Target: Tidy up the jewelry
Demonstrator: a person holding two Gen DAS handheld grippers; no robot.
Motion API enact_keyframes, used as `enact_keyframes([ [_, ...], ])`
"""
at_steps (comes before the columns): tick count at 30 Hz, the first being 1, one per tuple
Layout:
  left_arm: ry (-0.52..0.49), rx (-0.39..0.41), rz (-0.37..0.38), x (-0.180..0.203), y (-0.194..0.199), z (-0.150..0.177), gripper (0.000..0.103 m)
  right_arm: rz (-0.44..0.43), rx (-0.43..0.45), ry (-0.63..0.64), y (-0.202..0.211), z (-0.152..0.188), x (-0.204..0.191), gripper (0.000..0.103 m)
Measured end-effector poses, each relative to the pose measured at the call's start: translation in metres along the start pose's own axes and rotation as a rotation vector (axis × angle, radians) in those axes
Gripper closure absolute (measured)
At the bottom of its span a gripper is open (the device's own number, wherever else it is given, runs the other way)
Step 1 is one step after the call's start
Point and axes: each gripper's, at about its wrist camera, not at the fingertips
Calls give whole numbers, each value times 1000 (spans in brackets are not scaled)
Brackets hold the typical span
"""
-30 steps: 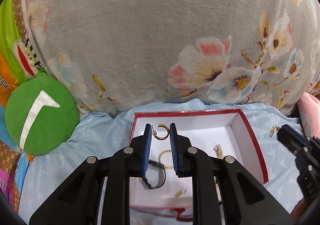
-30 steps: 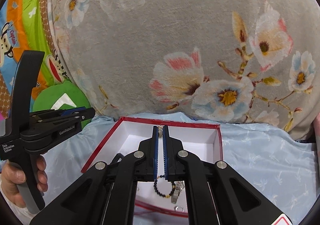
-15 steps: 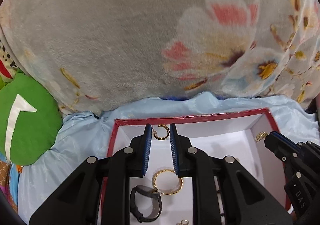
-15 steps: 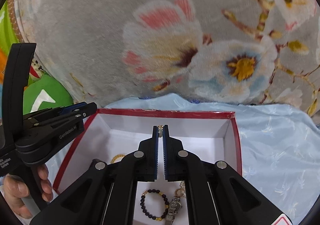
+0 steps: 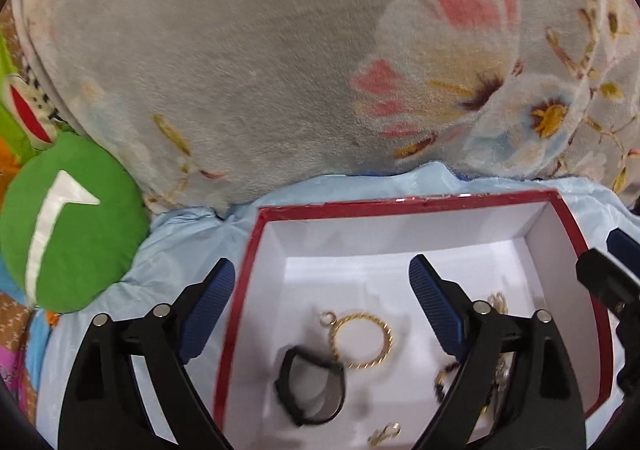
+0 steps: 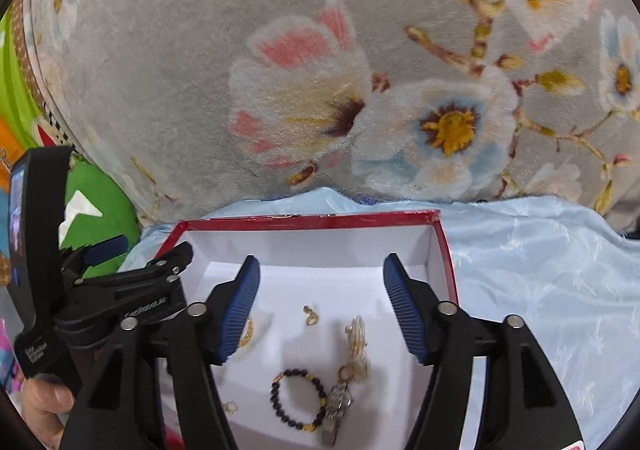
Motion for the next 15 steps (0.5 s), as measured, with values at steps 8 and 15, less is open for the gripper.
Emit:
enact_keyframes([
  [8, 50, -43, -10, -27, 49, 45, 9, 72, -17, -3, 43, 38, -12, 23],
  [15, 40, -72, 6, -23, 69, 77, 6, 139, -68, 23, 60, 68, -23, 17],
])
Point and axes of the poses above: each gripper's, at about its wrist camera, not at the fingertips, and y roughly against the way its jaws point, x to its right, z to its underside, and after that the axes turned 2 degrees about x, right-handed
